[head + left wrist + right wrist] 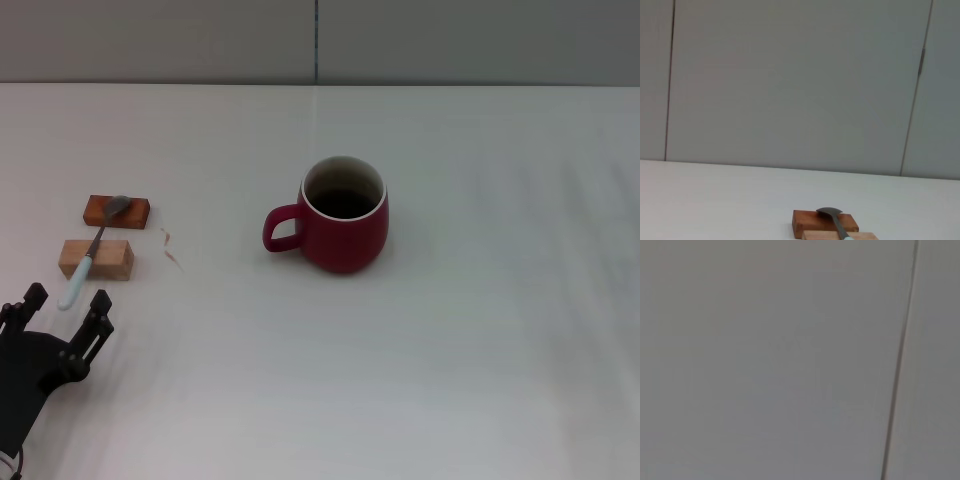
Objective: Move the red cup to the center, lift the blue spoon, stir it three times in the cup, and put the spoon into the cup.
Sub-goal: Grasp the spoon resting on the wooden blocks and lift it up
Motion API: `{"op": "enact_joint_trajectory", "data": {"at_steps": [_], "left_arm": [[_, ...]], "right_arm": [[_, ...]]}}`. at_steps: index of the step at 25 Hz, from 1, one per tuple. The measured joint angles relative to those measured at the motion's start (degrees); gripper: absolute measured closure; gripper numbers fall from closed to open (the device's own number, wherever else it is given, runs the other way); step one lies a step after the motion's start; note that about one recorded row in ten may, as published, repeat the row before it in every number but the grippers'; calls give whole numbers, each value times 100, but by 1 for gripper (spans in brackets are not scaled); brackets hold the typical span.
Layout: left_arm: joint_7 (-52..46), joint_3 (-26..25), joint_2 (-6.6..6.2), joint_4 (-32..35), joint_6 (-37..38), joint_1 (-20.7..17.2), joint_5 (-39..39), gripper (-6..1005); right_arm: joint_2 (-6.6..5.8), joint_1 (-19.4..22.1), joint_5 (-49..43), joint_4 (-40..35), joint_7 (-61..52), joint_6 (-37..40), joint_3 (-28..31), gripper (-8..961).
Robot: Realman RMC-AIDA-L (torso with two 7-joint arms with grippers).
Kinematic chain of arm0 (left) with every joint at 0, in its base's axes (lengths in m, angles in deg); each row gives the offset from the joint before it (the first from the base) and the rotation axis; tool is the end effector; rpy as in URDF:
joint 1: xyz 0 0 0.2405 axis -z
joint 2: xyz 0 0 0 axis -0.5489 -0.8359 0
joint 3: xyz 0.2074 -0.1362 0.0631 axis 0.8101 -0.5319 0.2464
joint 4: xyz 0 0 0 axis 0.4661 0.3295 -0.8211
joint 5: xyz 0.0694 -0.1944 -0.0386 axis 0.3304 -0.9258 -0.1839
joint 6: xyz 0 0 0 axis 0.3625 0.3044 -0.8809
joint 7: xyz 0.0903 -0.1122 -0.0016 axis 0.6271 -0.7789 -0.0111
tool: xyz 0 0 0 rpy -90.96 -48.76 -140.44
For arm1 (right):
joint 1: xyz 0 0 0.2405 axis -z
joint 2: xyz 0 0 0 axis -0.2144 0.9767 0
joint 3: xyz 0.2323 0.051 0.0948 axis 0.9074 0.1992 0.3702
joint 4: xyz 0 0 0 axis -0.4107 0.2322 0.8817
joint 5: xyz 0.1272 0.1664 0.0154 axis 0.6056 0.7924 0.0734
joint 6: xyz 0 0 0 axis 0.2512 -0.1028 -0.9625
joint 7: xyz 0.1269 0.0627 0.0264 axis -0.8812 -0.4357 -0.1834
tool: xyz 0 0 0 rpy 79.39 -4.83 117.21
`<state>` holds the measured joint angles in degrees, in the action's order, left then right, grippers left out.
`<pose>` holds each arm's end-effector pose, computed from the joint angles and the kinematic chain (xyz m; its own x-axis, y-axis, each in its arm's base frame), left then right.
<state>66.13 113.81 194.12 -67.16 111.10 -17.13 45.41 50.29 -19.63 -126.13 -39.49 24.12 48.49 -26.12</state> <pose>-0.3705 0.1788 -0.0487 0.6356 0.1576 0.7557 0.7703 -0.1945 -0.6073 0.3152 0.3609 0.0394 0.8461 0.2428 -0.4746 -0.5070 0.0912 -0.8571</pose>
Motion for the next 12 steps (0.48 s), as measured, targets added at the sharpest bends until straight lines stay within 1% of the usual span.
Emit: {"op": "enact_joint_trajectory", "data": {"at_steps": [12], "left_arm": [[-74,0,5,266,-302,79,0,203]], "right_arm": [[18,81,0,24,0,87,1,258]]}}
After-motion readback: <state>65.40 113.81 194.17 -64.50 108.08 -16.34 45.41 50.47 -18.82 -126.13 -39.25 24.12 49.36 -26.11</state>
